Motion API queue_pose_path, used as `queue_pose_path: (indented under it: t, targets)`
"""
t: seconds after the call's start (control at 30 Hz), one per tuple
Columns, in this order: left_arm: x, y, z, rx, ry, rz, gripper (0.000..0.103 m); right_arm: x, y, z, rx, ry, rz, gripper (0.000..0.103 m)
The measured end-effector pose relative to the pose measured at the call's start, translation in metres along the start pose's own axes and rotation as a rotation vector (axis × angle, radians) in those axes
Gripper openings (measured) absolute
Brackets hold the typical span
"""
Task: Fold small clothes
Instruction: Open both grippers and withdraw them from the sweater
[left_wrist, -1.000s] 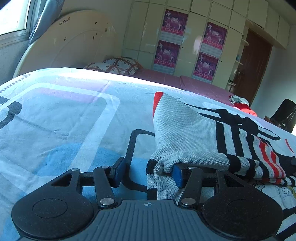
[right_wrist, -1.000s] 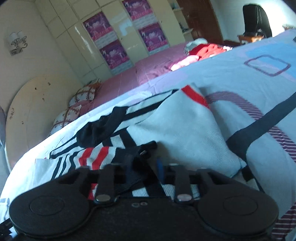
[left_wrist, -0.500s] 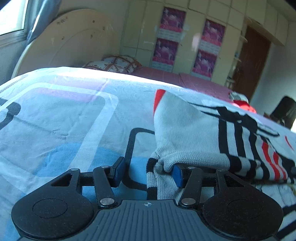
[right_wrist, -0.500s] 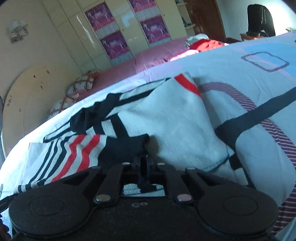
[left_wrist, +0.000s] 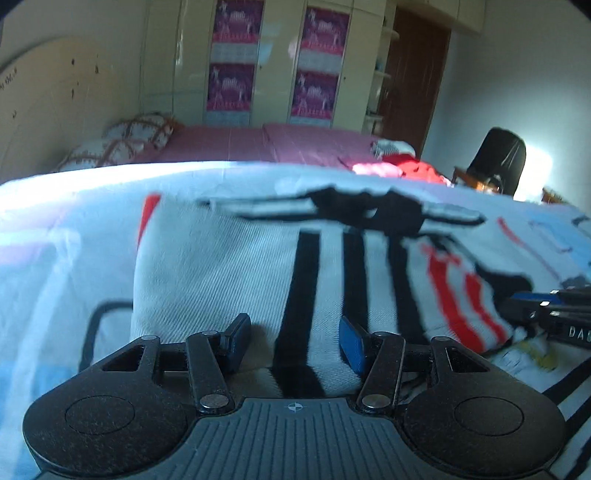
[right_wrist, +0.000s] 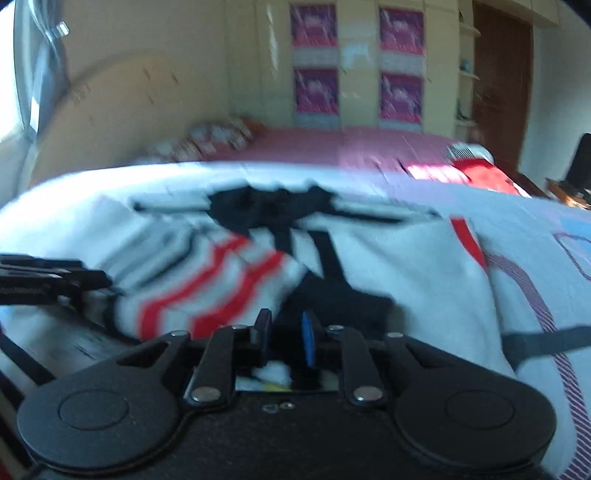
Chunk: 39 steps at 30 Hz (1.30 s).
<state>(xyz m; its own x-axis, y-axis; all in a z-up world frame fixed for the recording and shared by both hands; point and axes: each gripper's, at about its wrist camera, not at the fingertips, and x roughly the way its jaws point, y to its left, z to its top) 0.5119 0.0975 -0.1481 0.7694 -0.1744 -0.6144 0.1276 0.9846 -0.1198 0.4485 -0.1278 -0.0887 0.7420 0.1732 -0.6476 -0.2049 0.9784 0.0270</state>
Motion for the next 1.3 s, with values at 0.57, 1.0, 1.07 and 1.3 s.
queue_pose_path:
  t: [0.57,1.0,1.07,1.3]
  targets:
    - [0.064,0.067,0.066,-0.043,0.037,0.075,0.053,0.041,0.018,0.045,0.063,-0.046,0.112,0.02]
    - [0.067,0.076,0.059,-0.054,-0.02,0.053,0.06,0.058,0.024,0.041,0.049,-0.03,0.061,0.022]
    - [0.066,0.076,0.059,-0.053,-0.021,0.055,0.06,0.058,0.024,0.042,0.052,-0.024,0.063,0.022]
    - [0.06,0.073,0.057,-0.045,-0.022,0.067,0.06,0.05,0.028,0.054,0.059,-0.07,0.068,0.024]
